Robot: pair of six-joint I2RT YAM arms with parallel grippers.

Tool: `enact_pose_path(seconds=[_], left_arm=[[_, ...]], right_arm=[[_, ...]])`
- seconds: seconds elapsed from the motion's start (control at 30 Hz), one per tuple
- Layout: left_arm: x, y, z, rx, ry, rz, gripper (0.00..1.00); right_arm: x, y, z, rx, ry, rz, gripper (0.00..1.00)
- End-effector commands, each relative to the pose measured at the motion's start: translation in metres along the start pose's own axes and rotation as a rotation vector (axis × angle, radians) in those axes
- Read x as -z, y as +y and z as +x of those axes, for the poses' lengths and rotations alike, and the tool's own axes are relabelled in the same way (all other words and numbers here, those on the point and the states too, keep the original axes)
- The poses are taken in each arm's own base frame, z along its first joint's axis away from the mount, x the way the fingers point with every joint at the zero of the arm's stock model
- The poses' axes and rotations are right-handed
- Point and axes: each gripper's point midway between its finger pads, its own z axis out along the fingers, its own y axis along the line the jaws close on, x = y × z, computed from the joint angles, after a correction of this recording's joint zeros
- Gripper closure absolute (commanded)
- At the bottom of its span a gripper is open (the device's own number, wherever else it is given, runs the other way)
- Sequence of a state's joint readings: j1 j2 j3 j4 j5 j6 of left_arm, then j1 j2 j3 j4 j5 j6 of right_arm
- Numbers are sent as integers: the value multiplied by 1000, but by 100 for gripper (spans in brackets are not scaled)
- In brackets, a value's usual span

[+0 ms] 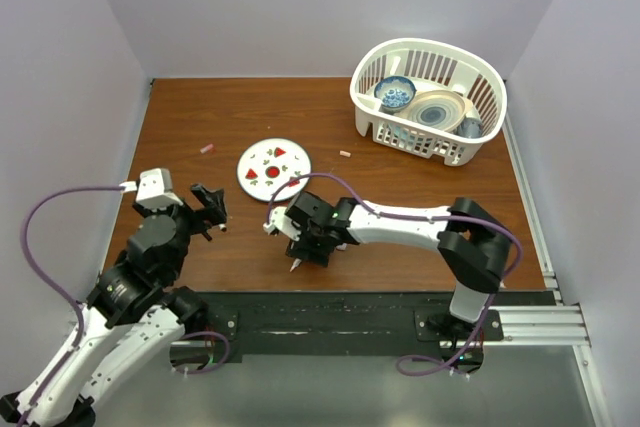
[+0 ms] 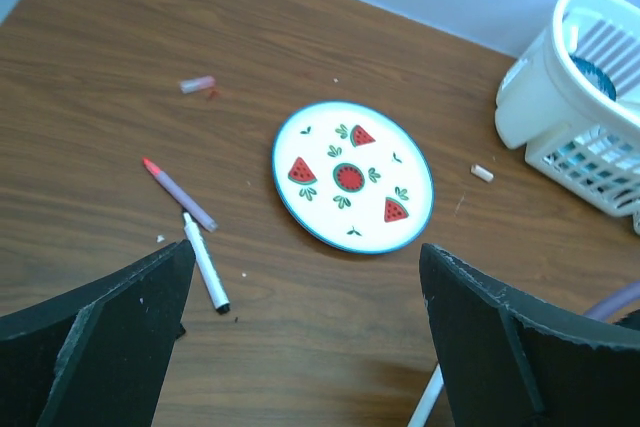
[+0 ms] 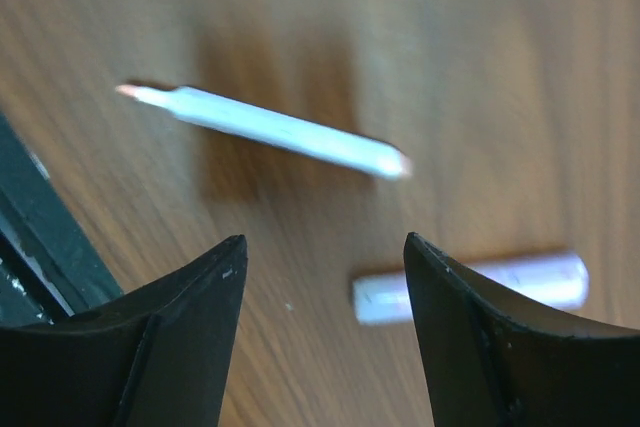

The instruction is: Insert the pens into the pen caps

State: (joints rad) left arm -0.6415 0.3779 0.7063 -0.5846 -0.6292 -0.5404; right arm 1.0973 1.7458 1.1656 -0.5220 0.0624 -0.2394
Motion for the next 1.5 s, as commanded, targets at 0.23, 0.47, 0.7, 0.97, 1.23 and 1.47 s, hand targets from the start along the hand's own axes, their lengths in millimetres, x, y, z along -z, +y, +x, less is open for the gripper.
enact_pose_path(seconds=[0.23, 0.47, 0.7, 0.97, 1.23, 1.47], left_arm=[[26, 31, -36, 148, -178, -68, 1], [26, 28, -37, 141, -175, -51, 1], [27, 20, -37, 128, -168, -7, 4], [31, 20, -41, 145, -187, 12, 5], [41, 29, -50, 192, -240, 7, 5], [46, 34, -52, 218, -265, 10, 6]], right_arm=[[-15, 22, -29, 222, -60, -222, 33], [-27, 22, -24, 201, -48, -218, 50], [-39, 7, -13, 130, -18, -100, 74], [-3, 13, -45, 237, -157, -167, 37], [-5, 20, -76, 415, -263, -238, 31], [-21, 18, -101, 529, -295, -265, 33]])
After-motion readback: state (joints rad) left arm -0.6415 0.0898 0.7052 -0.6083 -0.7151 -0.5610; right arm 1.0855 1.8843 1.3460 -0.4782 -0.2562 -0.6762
